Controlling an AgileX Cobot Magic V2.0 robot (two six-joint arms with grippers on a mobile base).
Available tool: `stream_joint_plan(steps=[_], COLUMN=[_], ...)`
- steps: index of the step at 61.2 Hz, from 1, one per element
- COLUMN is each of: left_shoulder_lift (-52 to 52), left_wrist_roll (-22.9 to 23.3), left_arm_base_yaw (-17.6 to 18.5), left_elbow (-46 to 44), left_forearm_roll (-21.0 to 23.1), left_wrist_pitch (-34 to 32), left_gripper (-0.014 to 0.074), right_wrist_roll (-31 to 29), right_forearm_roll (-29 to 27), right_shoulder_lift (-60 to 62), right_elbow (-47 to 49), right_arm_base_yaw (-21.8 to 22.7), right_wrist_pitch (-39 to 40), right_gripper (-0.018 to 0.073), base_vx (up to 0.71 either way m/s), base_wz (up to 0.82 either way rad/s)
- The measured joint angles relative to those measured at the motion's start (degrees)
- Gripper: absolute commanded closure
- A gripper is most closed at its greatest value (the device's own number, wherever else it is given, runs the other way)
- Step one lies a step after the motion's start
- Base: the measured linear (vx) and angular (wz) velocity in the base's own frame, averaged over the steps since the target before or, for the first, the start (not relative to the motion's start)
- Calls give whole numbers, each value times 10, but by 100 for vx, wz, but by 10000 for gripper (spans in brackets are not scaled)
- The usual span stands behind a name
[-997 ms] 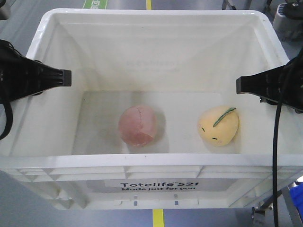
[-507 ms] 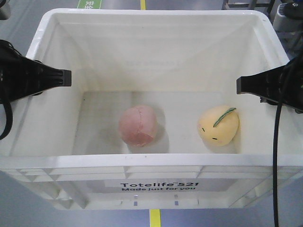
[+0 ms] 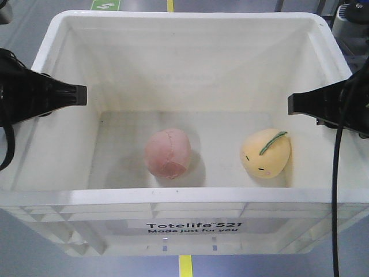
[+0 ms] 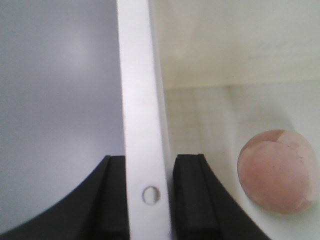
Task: Place moving items into box and shelve
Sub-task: 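Hold the lifted tote with both grippers while the base drives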
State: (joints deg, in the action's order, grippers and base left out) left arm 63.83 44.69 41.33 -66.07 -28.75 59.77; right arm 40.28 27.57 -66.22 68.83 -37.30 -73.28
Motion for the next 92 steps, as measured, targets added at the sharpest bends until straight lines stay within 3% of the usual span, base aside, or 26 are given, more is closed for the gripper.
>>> stream_joint_plan(steps=[92], left_shoulder_lift=[0], left_wrist_roll=[0], left_arm_base_yaw=[0], left_elbow=[0], left_forearm_roll=[-1], left_wrist_pitch=[1], left_gripper=[446], right_wrist_roll=[1], right_forearm_roll=[0], right_shoulder_lift=[0], right_elbow=[0], right_arm_base_yaw=[-2], right_wrist_pitch=[0], right_gripper=[407], base_vx=[37], base_wz=[-24])
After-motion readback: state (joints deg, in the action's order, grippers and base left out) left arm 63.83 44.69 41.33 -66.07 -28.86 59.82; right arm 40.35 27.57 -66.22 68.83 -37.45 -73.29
